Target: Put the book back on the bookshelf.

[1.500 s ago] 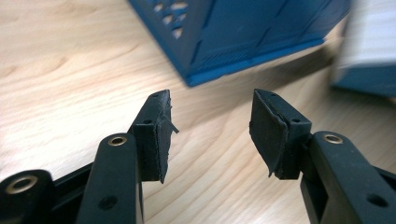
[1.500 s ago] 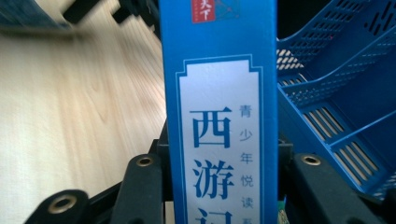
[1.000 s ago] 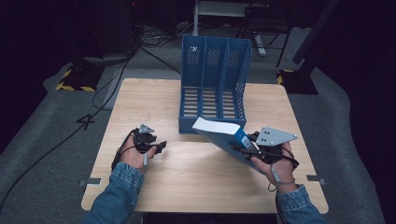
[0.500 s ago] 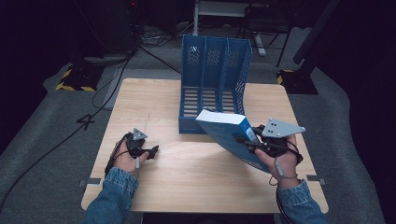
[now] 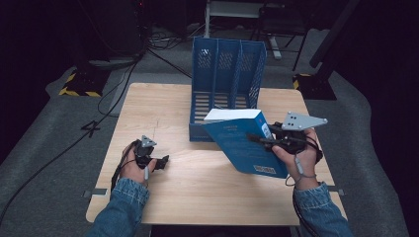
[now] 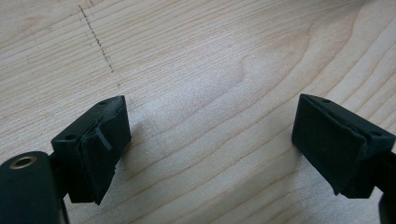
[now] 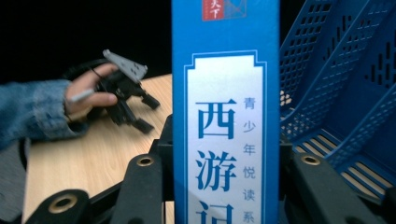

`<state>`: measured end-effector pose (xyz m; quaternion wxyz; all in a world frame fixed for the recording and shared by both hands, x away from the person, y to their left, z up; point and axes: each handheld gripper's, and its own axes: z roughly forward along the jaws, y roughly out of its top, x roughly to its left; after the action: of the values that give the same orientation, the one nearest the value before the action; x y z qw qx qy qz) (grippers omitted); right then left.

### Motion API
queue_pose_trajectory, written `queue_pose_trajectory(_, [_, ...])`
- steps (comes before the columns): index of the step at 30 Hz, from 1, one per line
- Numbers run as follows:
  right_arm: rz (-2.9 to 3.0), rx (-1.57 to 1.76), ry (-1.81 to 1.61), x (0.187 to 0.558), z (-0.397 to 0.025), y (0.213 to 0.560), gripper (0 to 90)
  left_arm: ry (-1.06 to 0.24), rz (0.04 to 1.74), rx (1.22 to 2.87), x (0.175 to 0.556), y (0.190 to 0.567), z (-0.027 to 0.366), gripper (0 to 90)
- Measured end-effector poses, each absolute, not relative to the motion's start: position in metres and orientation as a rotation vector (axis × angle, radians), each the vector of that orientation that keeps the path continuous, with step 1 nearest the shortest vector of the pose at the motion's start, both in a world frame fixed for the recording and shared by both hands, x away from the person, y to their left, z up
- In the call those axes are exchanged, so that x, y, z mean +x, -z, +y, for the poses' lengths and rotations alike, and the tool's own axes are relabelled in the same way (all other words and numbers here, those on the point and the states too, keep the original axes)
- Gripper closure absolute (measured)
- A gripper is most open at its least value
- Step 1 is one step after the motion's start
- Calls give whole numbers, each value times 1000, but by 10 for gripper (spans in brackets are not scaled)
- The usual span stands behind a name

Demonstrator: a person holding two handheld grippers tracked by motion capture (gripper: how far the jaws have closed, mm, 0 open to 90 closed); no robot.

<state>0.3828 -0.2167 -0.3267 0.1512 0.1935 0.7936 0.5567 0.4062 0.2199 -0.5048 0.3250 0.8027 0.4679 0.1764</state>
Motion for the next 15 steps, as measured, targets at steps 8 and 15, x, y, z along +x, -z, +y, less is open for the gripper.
queue_pose_trajectory(8, [2204, 562, -1725, 394, -224, 312, 617, -448, 1225, 2108, 407, 505, 219, 100])
queue_pose_trajectory(15, [2123, 615, -1740, 408, -229, 289, 617, -452, 1225, 2106, 408, 505, 219, 99])
